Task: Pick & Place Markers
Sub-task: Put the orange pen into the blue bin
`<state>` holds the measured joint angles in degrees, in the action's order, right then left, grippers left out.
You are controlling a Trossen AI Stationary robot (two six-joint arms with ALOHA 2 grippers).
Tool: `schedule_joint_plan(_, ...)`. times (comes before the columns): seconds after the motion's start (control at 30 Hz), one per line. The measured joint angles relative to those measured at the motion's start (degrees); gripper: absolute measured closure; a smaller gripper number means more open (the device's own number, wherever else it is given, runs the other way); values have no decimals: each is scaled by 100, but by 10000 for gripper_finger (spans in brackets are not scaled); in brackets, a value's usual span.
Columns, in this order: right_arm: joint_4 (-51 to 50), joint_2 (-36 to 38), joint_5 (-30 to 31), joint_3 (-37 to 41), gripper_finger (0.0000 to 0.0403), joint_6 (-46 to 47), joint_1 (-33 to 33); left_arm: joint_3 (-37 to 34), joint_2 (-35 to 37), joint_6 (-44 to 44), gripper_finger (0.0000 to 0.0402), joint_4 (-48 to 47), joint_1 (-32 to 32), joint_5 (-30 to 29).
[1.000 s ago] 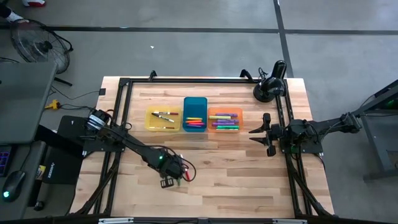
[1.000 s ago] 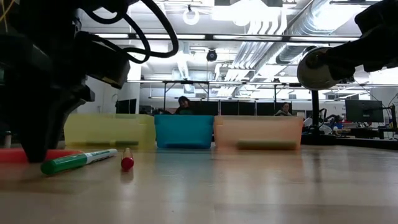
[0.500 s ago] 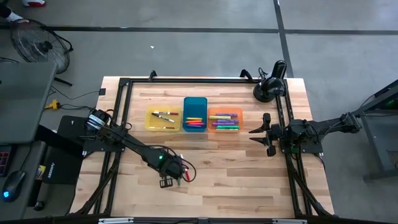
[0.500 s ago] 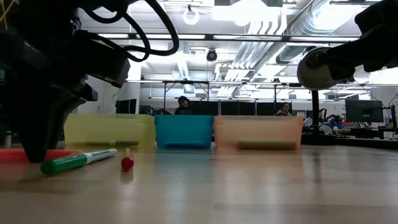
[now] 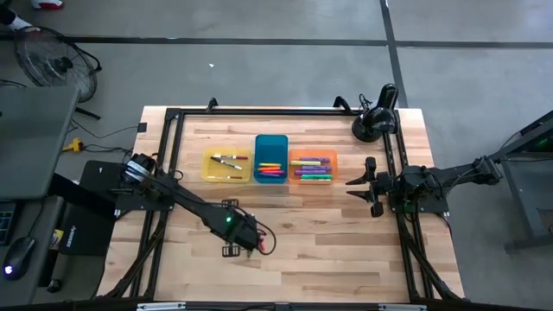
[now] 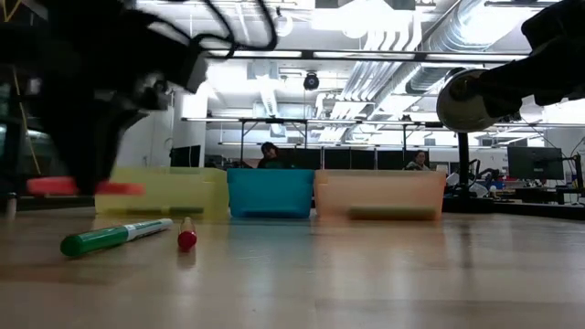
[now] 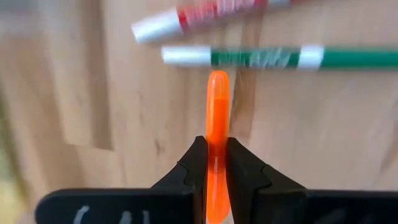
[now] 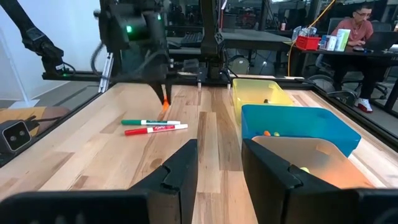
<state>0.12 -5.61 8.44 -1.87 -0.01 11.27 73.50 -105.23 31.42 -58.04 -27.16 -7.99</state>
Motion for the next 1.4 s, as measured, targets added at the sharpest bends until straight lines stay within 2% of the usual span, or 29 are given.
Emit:
schedule_joint_plan(0.37, -26, 0, -1, 0, 290, 0, 0, 592, 17, -813, 375, -364, 751, -1079)
schedule_joint_plan(0.7, -28, 0, -1, 0, 290, 0, 0, 846, 19, -1695, 374, -248, 1561, -1717)
schedule_joint_plan(1.23, -29, 0, 0, 0, 290, -1, 0, 941, 28, -3379, 374, 945, 2751, -1971)
schedule_joint_plan(1.4, -29, 0, 1, 0, 290, -1, 0, 941, 28, -3809, 374, 1198, 3134, -1637)
